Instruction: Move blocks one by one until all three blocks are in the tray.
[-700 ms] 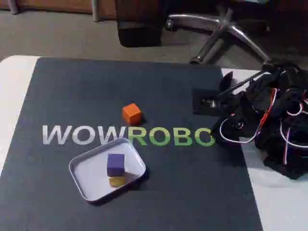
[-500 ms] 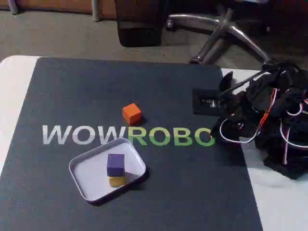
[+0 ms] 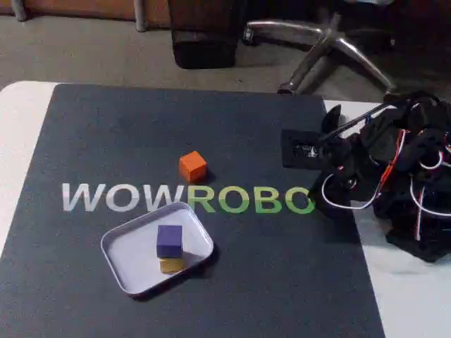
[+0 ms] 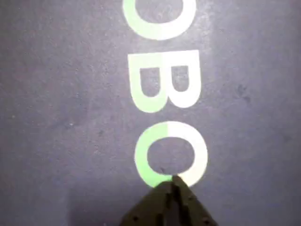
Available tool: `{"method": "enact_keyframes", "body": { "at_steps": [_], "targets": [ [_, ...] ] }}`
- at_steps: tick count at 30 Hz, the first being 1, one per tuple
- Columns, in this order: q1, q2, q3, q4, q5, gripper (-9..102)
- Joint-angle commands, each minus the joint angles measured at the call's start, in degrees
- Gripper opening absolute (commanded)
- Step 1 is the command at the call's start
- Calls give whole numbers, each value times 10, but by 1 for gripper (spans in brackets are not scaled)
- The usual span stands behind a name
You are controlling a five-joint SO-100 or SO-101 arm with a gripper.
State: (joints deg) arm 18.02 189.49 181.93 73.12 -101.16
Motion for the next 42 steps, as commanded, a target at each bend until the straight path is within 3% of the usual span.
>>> {"method": "enact_keyframes", "body": {
  "at_steps": [1,29,42],
  "targets": [
    [4,1,-3,7,-3,-5],
    [53,1,-3,7,-4,-5],
    [22,1,-3,8,-12,-5]
  ]
}}
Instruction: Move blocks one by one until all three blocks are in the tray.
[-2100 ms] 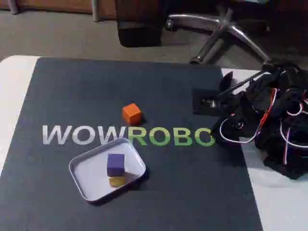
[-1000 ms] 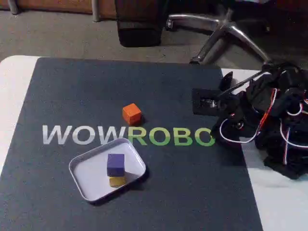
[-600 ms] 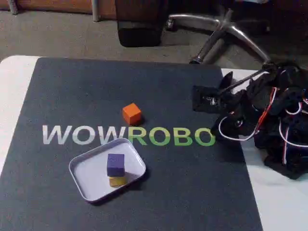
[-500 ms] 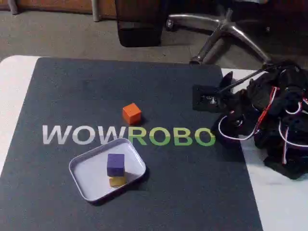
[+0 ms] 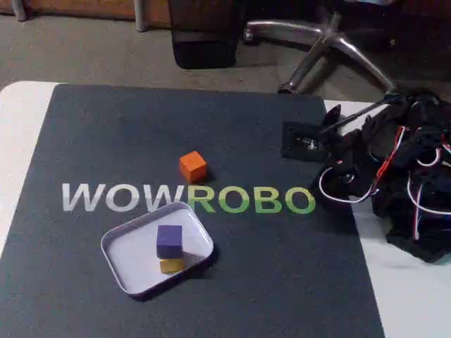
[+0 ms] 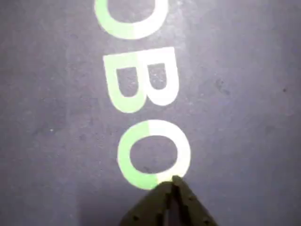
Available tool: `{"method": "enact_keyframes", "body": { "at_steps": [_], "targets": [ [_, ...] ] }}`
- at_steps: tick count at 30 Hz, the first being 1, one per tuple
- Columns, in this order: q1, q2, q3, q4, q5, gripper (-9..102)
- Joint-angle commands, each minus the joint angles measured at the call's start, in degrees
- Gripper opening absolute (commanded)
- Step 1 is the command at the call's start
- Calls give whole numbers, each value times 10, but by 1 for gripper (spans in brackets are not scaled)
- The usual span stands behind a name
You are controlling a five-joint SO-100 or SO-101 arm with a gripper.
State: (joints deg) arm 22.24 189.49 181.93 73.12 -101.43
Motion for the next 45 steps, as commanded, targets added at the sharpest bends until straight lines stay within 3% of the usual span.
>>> {"method": "enact_keyframes", "body": {
  "at_steps": [1,4,7,13,16,23,34,45],
  "targets": [
    [-35,1,-3,8,-11,-5],
    [-83,1,-3,8,-31,-5],
    [-102,0,-3,-1,-113,-5],
    [-54,0,-4,-22,-239,-3],
    [-47,0,-42,-26,-253,-2],
    [-114,-44,-234,-4,-145,1],
    [-152,-502,-616,40,31,2],
    [-82,-889,-885,42,188,5]
  ]
}}
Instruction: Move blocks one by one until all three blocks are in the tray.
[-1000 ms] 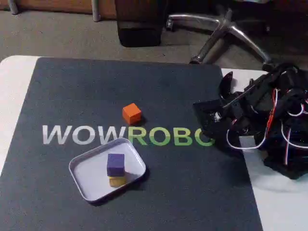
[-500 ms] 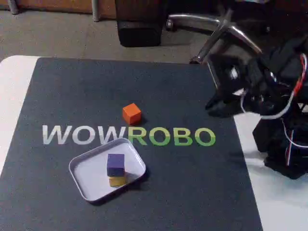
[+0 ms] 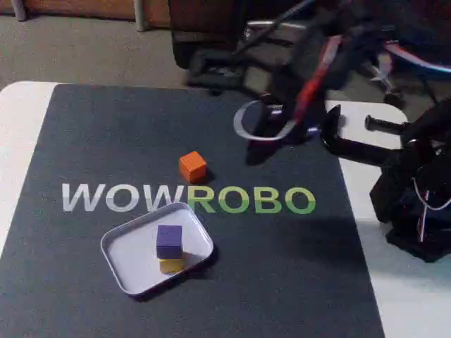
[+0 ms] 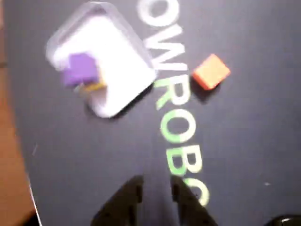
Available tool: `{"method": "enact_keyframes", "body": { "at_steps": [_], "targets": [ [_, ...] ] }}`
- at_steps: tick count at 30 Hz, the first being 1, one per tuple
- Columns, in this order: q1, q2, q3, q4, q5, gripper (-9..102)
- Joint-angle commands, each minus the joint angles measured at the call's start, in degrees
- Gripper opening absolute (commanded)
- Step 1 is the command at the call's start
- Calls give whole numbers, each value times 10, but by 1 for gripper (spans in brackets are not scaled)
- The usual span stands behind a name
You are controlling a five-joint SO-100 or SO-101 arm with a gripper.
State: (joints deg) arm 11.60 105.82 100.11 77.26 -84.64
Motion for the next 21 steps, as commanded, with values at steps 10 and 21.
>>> {"method": "enact_keyframes", "body": {
  "at_steps": [10,21],
  "targets": [
    [71,-146,-152,3,62,7],
    [109,-323,-308,3,76,11]
  ]
}}
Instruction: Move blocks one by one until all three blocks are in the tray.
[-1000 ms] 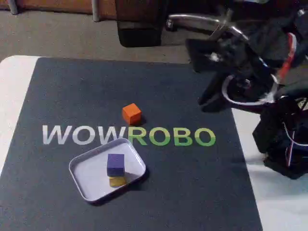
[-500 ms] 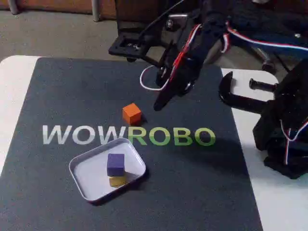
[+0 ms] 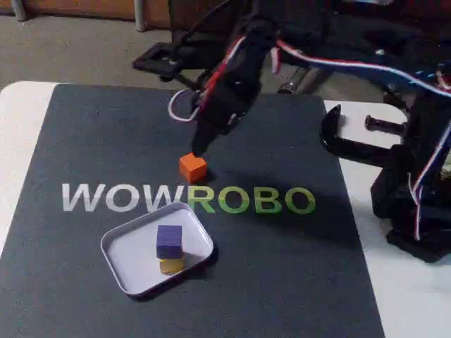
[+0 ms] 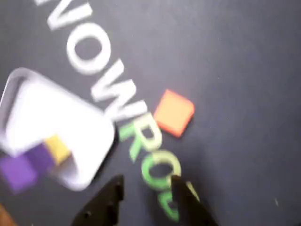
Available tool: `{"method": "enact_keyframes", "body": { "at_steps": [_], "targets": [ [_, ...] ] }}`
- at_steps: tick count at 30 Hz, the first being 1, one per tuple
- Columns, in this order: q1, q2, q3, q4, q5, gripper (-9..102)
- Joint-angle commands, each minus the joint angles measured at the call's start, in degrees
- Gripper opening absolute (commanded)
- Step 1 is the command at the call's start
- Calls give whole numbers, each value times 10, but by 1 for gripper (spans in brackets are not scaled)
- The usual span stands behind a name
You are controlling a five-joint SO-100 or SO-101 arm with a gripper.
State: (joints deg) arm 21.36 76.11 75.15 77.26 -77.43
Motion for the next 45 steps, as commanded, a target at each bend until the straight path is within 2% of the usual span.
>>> {"method": "enact_keyframes", "body": {
  "at_steps": [1,15,28,45],
  "targets": [
    [14,-40,-73,4,4,11],
    [60,-105,-100,4,-55,20],
    [72,-129,-94,2,-107,22],
    [76,-189,-99,-14,-124,22]
  ]
}}
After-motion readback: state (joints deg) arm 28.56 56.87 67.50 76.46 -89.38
